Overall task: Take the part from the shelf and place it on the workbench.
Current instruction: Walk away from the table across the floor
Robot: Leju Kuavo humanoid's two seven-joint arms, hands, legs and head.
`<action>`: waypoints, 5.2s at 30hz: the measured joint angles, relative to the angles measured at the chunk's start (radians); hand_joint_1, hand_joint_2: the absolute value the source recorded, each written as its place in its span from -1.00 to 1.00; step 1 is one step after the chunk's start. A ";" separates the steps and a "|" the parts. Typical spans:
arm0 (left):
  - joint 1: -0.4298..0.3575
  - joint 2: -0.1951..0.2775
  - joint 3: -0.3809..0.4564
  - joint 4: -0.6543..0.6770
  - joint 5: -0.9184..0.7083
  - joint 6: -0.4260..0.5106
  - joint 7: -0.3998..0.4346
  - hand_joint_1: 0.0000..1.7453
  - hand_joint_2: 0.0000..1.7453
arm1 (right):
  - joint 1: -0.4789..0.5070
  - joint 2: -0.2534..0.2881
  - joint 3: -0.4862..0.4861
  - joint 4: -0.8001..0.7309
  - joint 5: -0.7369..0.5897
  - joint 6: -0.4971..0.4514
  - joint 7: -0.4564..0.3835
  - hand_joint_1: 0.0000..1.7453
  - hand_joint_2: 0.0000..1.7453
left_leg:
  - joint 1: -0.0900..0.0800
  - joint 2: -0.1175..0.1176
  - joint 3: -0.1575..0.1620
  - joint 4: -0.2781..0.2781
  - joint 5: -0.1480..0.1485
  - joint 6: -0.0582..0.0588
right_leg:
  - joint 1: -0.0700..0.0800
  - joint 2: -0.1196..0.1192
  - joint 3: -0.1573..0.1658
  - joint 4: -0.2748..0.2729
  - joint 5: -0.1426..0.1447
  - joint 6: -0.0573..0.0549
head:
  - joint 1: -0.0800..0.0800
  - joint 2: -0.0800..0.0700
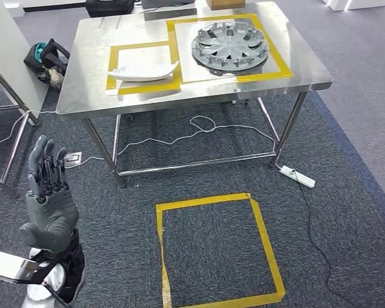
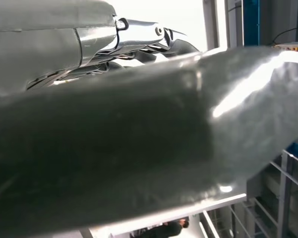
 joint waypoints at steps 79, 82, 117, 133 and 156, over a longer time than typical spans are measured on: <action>-0.001 -0.001 -0.001 0.000 -0.001 0.002 0.000 -1.00 -1.00 | -0.003 0.004 0.000 0.001 0.000 0.009 0.013 -1.00 -1.00 | -0.015 0.077 0.057 -0.119 0.022 0.036 | 0.006 -0.091 -0.038 0.032 0.007 0.036 | 0.025 0.000; -0.003 -0.001 -0.001 0.000 -0.001 0.002 0.000 -1.00 -1.00 | -0.003 0.004 0.000 0.001 0.000 0.009 0.014 -1.00 -1.00 | -0.016 0.095 0.057 -0.114 0.011 0.027 | 0.007 -0.060 -0.043 0.031 0.009 0.013 | 0.022 0.000; 0.000 0.002 -0.002 0.000 0.000 0.002 0.002 -1.00 -1.00 | 0.000 0.000 0.000 0.001 0.003 -0.008 0.017 -1.00 -1.00 | -0.007 0.016 -0.042 0.088 -0.091 0.014 | 0.007 -0.016 -0.063 0.023 0.028 -0.004 | 0.018 0.000; 0.004 0.004 -0.001 0.000 -0.002 0.004 0.003 -1.00 -1.00 | 0.000 -0.002 0.000 0.001 0.001 -0.019 0.019 -1.00 -1.00 | 0.005 0.007 0.030 -0.118 0.038 0.037 | 0.003 -0.018 -0.194 0.256 -0.073 0.045 | 0.027 0.000; 0.004 0.006 -0.002 0.000 -0.002 0.005 0.003 -1.00 -1.00 | -0.004 -0.004 -0.001 0.001 -0.006 -0.002 0.023 -1.00 -1.00 | 0.019 -0.066 0.023 -0.103 0.038 -0.003 | 0.004 0.069 -0.080 0.015 0.051 0.011 | 0.020 0.000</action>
